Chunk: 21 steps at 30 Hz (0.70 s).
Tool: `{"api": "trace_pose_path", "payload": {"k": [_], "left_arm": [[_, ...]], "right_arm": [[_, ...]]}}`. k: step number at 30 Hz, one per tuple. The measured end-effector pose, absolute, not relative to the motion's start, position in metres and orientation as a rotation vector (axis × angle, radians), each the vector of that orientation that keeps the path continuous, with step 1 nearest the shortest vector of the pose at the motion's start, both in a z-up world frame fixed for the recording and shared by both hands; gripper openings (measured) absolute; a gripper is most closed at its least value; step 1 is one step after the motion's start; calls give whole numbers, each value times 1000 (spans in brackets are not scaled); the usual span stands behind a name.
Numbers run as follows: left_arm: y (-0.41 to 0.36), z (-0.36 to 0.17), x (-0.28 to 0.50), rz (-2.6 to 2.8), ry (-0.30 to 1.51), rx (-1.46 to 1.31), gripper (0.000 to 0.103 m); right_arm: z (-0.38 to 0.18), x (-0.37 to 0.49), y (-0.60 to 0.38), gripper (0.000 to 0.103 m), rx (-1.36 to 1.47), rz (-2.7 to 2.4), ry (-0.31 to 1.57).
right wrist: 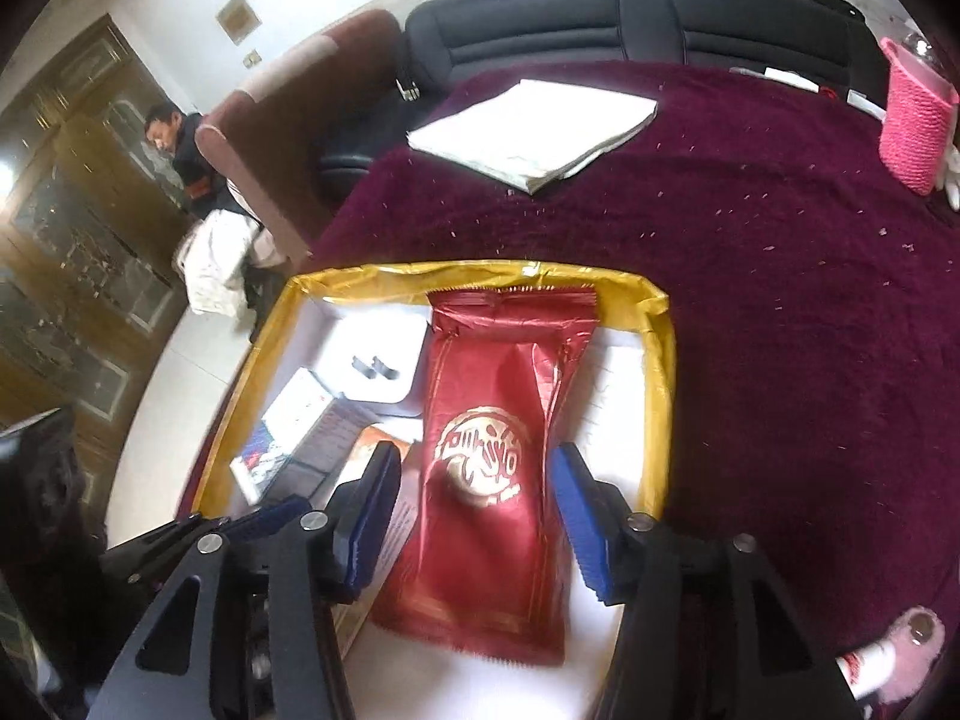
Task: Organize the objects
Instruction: 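Place the ointment box and red packet into the tray and release both, then grasp the white bottle with the left gripper while the right grasps the leaflet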
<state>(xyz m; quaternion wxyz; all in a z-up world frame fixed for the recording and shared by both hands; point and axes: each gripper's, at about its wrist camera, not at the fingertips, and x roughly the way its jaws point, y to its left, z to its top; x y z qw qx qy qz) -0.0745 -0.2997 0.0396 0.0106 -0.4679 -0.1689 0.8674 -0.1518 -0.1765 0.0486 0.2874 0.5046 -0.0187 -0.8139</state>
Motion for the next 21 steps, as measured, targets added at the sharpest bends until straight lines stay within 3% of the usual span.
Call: {"api": "trace_pose_path", "payload": {"k": [3, 5, 6, 8, 11, 12, 13, 14, 15, 18, 21], "left_arm": [[-288, 65, -57, 2776, -472, -1322, 67], [-278, 80, -44, 2814, -439, -1223, 72], [-270, 89, -36, 2841, -413, -1166, 73], [-255, 100, -23, 2852, -376, -1077, 77], [-229, 111, -7, 2832, -327, -980, 78], [-218, 113, -4, 2822, -304, -960, 79], [-208, 114, -1, 2810, -287, -945, 80], [-200, 114, 0, 2801, -274, -941, 81], [-190, 113, 0, 2784, -253, -942, 84], [-156, 106, 7, 2720, -216, -950, 84], [-123, 96, 8, 2641, -157, -978, 84]], "right_arm": [[78, -135, -160, 73, 1291, -2227, 6], [108, -113, -140, 96, 1149, -2346, 89], [122, -101, -128, 102, 1066, -2407, 122], [140, -73, -90, 103, 886, -2483, 100], [116, -54, -11, 103, 974, -2468, -200], [101, -55, 14, 102, 1077, -2438, -316], [83, -55, 43, 90, 1184, -2402, -463], [68, -53, 73, 68, 1277, -2381, -584], [61, -50, 92, 59, 1327, -2379, -596], [75, -27, 140, 56, 1242, -2508, -448], [92, 2, 184, 56, 1150, -2623, -441]]}}
